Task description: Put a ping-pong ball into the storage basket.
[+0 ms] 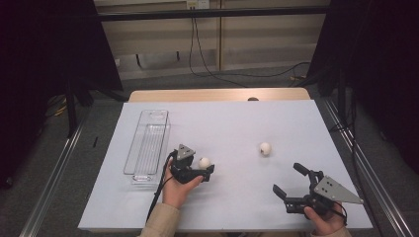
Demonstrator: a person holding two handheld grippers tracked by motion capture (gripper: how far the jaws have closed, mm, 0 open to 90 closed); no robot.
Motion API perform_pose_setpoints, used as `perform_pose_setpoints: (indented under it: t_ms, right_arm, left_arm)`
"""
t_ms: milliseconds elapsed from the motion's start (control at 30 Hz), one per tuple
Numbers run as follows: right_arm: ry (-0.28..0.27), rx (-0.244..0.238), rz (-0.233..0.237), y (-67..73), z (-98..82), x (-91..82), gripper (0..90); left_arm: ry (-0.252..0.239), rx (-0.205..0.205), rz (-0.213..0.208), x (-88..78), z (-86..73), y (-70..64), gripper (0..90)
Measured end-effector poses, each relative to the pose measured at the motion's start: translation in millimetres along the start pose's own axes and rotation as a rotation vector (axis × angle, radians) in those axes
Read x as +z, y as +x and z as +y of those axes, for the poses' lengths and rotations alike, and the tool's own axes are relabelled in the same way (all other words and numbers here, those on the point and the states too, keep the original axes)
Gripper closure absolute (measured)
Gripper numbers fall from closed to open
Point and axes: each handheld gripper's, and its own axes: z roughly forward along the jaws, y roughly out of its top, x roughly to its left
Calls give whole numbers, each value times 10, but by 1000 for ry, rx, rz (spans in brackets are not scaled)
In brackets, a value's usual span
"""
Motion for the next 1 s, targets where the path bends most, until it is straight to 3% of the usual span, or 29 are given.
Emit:
perform_pose_setpoints:
  t_ms: [1000]
  right_arm:
    - [-3,6,4,-5,-1,3,20]
  left_arm:
    - [60,12,6,63,14,2,187]
